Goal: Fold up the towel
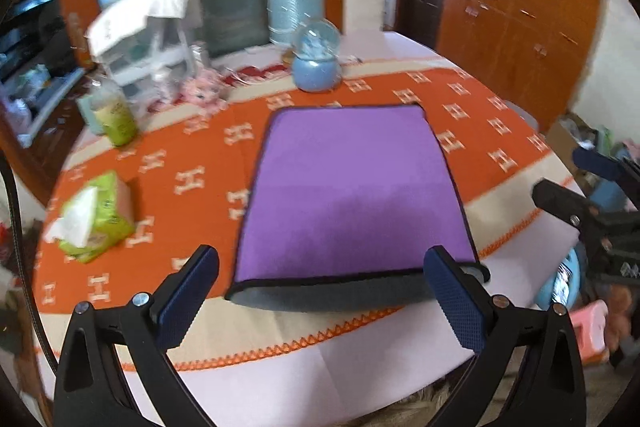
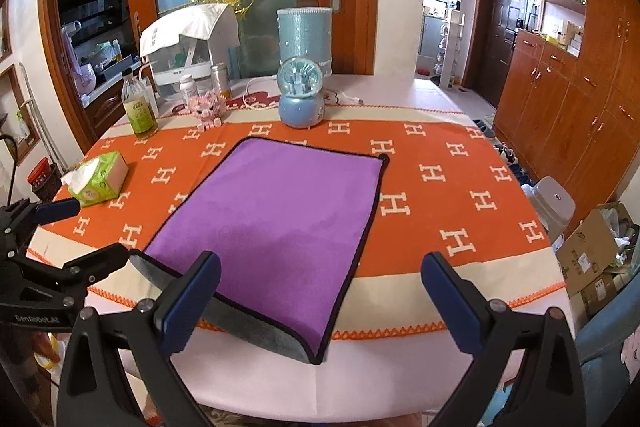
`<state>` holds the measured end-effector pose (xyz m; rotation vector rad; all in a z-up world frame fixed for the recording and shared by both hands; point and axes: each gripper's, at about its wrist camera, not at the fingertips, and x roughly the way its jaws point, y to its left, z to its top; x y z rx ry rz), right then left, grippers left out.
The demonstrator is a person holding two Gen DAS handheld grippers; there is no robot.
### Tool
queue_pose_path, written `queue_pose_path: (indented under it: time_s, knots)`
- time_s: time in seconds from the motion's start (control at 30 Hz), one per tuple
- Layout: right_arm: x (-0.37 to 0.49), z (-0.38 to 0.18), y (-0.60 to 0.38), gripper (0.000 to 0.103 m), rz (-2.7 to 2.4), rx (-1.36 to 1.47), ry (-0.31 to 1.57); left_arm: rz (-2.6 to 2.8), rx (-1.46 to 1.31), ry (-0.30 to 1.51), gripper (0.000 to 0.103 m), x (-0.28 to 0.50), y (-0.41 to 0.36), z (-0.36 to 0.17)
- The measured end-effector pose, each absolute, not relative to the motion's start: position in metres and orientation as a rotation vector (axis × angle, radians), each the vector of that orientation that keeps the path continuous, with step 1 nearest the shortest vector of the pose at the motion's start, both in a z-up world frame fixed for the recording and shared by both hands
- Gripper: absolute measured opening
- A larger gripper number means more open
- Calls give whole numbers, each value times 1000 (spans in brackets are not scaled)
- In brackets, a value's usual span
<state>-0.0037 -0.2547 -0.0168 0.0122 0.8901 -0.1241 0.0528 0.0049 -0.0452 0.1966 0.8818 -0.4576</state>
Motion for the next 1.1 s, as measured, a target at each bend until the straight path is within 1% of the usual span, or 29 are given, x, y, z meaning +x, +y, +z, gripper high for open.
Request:
queue_pose_path:
  time_s: [0.03,0.1,0.13,0.17,0.23,0.33,0.43,0.5,0.53,0.6,0.67,0.87,0.9,1.1]
  knots:
    - [-4,-23,-255,97,-121,2,898,-475,190,895,96,55,6,-50]
    - [-3,-37,-255,91,-107,-12,920,-516,168,922,87,61,12,-63]
    - [-4,-45,-255,89,-99,-20,935,-524,166,923,84,62,14,-67]
    - [-4,-51,-255,88,-94,-26,947,-526,168,923,82,64,17,-72]
    - [-5,-65,-256,87,-77,-36,971,-516,191,915,82,67,21,-81]
    - [-9,-81,-254,86,-46,-43,995,-531,222,915,78,73,27,-94]
    - [-11,-95,-251,83,5,-55,1012,-569,205,961,73,83,35,-107]
    - [-14,-103,-248,81,36,-71,1016,-582,195,1005,63,93,41,-117]
    - [-14,-107,-246,80,52,-83,1021,-577,198,1022,60,98,44,-122]
    - [-14,-112,-243,75,77,-96,1031,-570,203,1042,51,108,52,-129]
    - [-13,-116,-243,67,94,-98,1040,-570,199,1052,49,116,58,-132]
    - [-10,-124,-247,54,141,-81,1069,-626,210,1076,47,130,72,-139]
    - [-10,-125,-247,53,148,-80,1073,-640,231,1079,45,131,72,-140]
    - [-10,-125,-248,51,201,-71,1087,-753,315,1096,45,127,66,-142]
